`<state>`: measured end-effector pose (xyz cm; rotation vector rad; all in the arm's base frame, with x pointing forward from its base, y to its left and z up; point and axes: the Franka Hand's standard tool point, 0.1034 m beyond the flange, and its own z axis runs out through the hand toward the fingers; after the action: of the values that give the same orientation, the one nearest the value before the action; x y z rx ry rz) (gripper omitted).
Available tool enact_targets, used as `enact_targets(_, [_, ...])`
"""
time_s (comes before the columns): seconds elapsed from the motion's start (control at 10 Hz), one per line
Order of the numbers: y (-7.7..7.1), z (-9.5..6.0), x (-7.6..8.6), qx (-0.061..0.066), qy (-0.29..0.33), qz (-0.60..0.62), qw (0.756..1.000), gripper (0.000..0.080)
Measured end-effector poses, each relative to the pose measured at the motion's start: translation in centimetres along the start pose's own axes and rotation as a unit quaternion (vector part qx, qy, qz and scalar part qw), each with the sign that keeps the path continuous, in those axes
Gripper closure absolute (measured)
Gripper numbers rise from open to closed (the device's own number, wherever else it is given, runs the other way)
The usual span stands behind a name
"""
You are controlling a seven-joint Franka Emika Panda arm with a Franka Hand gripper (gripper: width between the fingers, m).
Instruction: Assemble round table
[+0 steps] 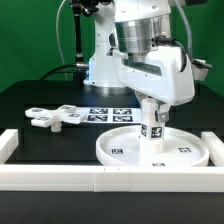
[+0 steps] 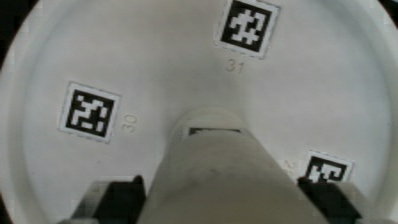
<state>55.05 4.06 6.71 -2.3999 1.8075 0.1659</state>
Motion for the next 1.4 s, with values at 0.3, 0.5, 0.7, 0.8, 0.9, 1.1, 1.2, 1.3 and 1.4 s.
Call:
enact_targets(0.3, [-0.4,-0.1,0.1,0.012,-0.002,0.089,0.996,0.0392])
enact_targets(0.5, [-0.6,0.0,0.2,0.034,-0.015,0.158,0.987,0.0392])
enact_targets(0.7, [-0.6,0.0,0.1,0.033,-0.015,0.153,0.988,0.0202])
enact_targets(0.8, [-0.6,-0.1,0.0,0.031,-0.014,0.131,0.991,0.0202])
enact_targets(0.9, [-0.7,-0.9,-0.6,0.022,-0.015,0.067,0.997,0.0159])
enact_targets(1.1, [0.2,-3.0,-1.5,0.031,-0.014,0.027,0.999,0.0152])
enact_targets(1.2, [1.5,-3.7,-1.8,0.035,-0.013,0.021,0.999,0.0152])
enact_targets(1.3, [2.8,-4.3,-2.1,0.037,-0.017,0.026,0.999,0.0150])
enact_targets(1.4, [2.7,-4.2,-2.1,0.036,-0.017,0.025,0.999,0.0150])
